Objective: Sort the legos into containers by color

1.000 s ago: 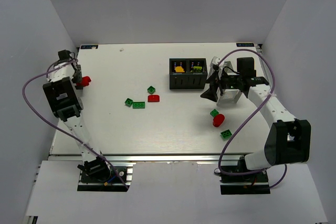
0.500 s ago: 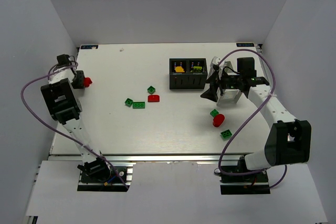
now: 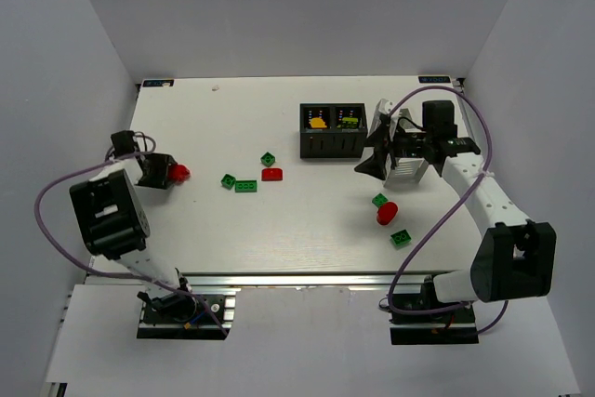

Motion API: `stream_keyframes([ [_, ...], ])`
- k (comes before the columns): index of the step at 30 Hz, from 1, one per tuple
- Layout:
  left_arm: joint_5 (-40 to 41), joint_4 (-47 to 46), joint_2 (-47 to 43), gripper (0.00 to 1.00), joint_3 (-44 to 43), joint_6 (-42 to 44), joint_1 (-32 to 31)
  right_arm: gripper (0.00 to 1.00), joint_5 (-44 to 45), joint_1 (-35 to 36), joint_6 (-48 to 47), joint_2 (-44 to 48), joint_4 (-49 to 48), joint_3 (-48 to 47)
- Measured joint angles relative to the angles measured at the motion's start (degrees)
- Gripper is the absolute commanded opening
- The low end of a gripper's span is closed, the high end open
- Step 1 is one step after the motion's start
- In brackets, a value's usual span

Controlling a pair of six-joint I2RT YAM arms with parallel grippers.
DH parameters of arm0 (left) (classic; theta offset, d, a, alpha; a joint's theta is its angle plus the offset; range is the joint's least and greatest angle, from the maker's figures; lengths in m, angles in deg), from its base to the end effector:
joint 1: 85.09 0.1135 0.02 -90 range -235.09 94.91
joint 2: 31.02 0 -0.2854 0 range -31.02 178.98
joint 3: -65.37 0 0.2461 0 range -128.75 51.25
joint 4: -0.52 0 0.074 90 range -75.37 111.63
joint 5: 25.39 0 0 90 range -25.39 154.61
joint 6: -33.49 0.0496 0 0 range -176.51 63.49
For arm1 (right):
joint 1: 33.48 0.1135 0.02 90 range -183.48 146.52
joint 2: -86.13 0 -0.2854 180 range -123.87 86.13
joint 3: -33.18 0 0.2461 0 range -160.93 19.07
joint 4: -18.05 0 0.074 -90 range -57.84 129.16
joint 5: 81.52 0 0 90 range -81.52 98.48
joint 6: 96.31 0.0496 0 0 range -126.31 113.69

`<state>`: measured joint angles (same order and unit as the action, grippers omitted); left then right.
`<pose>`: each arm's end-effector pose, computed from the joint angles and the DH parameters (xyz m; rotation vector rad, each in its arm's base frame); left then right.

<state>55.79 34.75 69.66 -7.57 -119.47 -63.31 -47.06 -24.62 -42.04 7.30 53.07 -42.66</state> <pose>0.3265 0.1223 0.1708 -1.7841 2.0331 -0.4326 0.2811 0.0852 0.3178 -1.2000 1.6102 0.7758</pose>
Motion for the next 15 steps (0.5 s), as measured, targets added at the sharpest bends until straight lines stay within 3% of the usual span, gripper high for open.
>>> stream_keyframes([
  [5, -5.86, -2.54, -12.79, 0.16, 9.2, 3.23, -2.86, 0.82, 0.02, 3.91, 1.79, -1.9, 0.13, -1.09],
  [15, -9.9, -7.85, -30.18, 0.15, 12.48, 3.61, -13.44, 0.8, 1.4, 13.49, 7.74, -4.04, -1.33, -4.79],
])
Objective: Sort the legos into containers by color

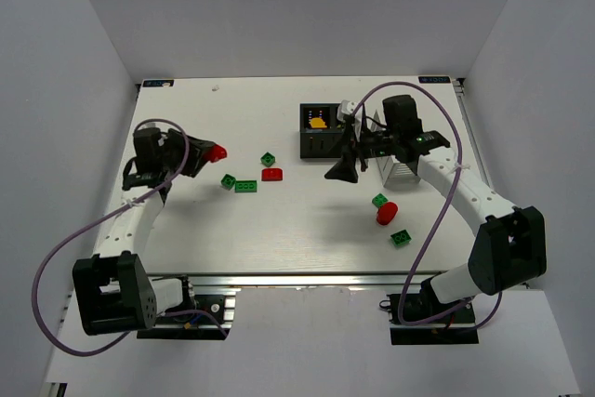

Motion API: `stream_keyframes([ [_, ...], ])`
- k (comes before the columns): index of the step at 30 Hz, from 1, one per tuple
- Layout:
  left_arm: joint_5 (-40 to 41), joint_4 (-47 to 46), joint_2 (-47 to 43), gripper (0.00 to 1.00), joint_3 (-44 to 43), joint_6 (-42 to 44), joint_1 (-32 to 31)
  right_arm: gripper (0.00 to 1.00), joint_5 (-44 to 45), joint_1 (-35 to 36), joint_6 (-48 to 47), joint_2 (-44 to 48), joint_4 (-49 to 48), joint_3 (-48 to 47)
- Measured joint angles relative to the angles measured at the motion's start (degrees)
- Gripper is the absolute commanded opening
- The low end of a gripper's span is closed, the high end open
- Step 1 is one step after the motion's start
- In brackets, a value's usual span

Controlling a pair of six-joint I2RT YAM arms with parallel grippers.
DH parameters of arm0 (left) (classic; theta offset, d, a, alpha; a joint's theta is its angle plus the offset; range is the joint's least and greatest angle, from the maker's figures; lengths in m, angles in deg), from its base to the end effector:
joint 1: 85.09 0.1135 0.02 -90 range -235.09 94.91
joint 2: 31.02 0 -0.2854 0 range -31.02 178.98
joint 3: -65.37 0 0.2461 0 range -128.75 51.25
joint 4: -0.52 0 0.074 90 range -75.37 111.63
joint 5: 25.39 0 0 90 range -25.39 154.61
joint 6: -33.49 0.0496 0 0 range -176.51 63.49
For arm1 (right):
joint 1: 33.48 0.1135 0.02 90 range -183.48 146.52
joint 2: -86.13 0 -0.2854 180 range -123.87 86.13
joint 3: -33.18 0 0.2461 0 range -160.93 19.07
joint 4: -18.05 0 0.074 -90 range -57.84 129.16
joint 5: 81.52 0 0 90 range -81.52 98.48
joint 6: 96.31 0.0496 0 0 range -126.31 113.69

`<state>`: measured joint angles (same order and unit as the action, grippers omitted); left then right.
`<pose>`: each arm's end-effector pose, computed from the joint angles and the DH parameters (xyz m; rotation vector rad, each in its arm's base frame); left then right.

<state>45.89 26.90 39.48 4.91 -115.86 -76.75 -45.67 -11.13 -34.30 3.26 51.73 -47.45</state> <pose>0.2639 0.0226 0.2678 -1.1190 2.0114 -0.8399 0.2751 0.1566 0.3266 -1.3123 1.5755 0.9631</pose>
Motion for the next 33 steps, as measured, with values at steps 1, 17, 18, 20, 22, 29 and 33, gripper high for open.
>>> stream_keyframes([
  [1, -0.11, -0.79, -0.83, 0.15, 0.55, -0.33, -1.84, 0.8, 0.35, 0.17, 1.18, -0.04, -0.55, -0.22],
  [17, 2.05, -13.31, -0.15, 0.14, 1.79, -3.54, -27.04, 0.89, 8.74, 4.07, 28.98, -2.49, -10.21, -2.05],
  [18, 2.14, -13.97, 0.11, 0.14, 1.86, -3.65, -27.56, 0.89, 9.09, 4.15, 29.66, -2.49, -10.23, -2.05],
  [20, 2.36, -15.21, 0.81, 0.14, 1.86, -3.89, -28.63, 0.89, 9.94, 4.15, 31.02, -2.36, -10.36, -2.05],
  [22, 2.64, -16.39, 1.68, 0.14, 1.86, -4.07, -29.51, 0.88, 11.13, 4.15, 32.3, -2.23, -10.34, -2.05],
  [29, 2.93, -18.86, 4.66, 0.15, 1.86, -4.96, -32.74, 0.77, 13.38, 4.13, 37.66, -1.03, -11.1, -2.05],
  [33, 2.93, -20.33, 5.95, 0.14, 1.86, -5.38, -33.81, 0.79, 13.66, 4.44, 40.15, -0.83, -12.33, -2.05],
])
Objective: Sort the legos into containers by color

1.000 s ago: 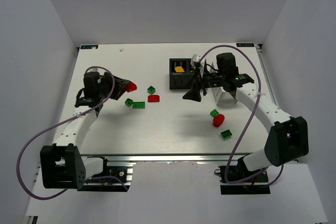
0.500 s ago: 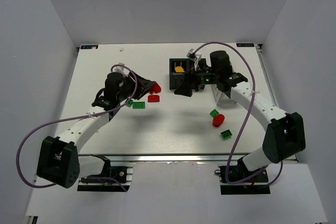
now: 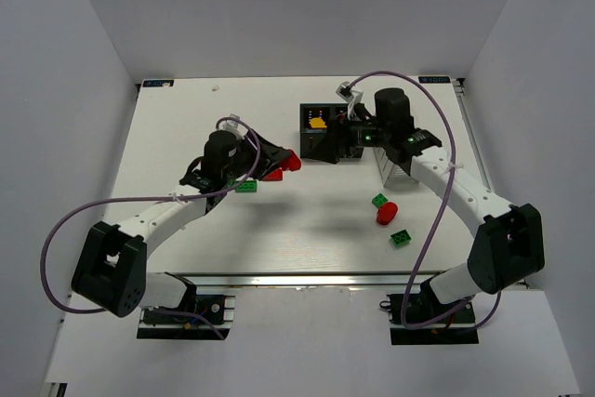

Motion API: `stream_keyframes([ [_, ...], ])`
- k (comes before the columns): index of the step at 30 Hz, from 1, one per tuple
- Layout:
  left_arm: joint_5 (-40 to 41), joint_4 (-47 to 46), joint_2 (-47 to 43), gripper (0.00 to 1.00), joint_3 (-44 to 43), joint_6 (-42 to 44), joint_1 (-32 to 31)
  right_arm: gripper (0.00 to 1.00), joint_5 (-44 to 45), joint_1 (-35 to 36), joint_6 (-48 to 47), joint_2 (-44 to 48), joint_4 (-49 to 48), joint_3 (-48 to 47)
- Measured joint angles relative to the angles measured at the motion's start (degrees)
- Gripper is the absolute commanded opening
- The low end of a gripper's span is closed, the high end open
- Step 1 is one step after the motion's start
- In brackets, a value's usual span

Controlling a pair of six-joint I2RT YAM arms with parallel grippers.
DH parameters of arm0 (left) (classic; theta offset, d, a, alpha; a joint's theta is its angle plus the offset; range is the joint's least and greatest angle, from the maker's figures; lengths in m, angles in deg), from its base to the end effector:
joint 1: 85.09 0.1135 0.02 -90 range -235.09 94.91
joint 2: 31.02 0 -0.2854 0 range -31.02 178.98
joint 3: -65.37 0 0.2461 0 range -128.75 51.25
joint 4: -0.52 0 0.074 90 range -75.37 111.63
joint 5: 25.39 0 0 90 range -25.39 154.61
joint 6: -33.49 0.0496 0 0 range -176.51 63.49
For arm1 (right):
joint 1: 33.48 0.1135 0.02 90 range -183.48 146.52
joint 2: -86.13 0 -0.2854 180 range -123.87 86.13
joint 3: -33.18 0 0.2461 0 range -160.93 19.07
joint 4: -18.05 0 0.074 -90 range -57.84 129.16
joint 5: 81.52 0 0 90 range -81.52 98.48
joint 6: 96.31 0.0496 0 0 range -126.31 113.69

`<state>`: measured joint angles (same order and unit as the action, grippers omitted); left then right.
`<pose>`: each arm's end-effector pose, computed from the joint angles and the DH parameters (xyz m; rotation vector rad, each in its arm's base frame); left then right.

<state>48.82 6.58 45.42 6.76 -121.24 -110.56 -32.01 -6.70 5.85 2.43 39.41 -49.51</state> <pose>0.2638 -0.1406 0.2663 -0.5531 2.1427 -1.2317 0.2873 0.1811 0.3503 -0.7353 1.8971 1.1278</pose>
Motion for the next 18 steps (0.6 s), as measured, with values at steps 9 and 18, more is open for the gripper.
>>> stream_keyframes([
  [9, 0.35, -0.37, 0.61, 0.14, -0.02, -0.76, -1.29, 0.89, 2.78, 2.97, 0.59, -1.62, -1.31, 0.04],
  [18, 0.35, -1.29, 0.61, 0.14, -0.02, -1.36, -1.88, 0.87, 6.05, 5.64, -0.85, -5.49, -1.03, 0.0],
])
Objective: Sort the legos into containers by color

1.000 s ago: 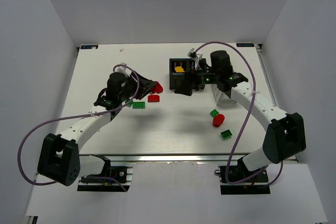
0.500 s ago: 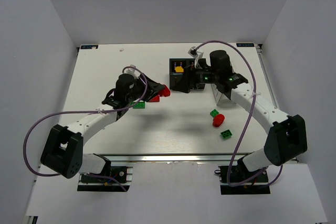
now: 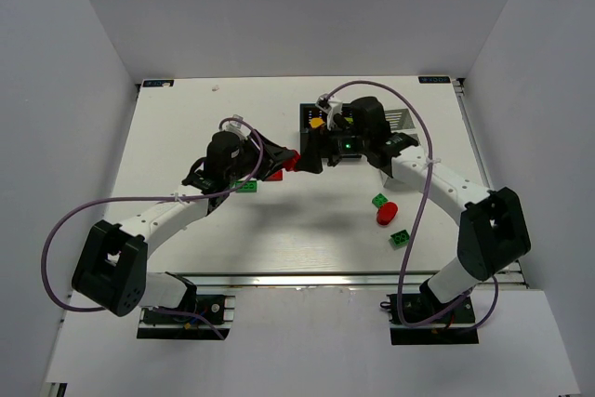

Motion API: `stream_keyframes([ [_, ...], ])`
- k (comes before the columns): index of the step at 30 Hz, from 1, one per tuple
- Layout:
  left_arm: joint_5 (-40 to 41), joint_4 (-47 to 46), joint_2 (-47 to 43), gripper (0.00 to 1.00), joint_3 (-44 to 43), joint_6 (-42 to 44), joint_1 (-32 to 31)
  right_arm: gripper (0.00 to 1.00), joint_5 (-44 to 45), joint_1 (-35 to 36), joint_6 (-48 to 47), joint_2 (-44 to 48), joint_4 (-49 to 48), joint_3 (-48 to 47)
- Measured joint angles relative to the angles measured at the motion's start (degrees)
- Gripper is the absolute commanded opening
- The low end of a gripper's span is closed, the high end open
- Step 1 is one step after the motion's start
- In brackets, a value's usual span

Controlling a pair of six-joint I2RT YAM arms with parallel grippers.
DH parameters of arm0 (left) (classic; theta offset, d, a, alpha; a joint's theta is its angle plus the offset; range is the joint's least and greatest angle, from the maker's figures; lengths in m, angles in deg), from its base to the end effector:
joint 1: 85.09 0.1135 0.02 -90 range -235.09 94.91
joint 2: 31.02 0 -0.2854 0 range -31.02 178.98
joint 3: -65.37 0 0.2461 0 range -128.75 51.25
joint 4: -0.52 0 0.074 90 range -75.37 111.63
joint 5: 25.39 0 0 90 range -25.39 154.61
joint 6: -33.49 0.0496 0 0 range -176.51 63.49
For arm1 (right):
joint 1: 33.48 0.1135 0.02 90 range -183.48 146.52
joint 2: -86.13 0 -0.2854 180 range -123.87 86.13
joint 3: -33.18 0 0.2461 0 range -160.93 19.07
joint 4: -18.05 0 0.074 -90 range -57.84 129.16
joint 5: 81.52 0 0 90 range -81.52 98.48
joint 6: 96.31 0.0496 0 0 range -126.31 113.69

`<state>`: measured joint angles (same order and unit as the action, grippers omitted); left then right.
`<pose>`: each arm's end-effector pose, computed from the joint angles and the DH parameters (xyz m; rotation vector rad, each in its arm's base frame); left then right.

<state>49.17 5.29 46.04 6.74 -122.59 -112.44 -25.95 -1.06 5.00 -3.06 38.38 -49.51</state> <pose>0.2618 -0.1503 0.2659 -0.5450 2.1450 -1.2630 0.2914 0.2183 0.3191 -0.7732 1.9791 1.0781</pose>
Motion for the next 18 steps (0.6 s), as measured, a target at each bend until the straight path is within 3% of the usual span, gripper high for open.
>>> stream_keyframes([
  [18, 0.0, -0.13, 0.0, 0.17, 0.0, -0.63, -0.33, 0.69, 2.67, 1.88, -0.11, -4.02, -0.13, -1.88],
])
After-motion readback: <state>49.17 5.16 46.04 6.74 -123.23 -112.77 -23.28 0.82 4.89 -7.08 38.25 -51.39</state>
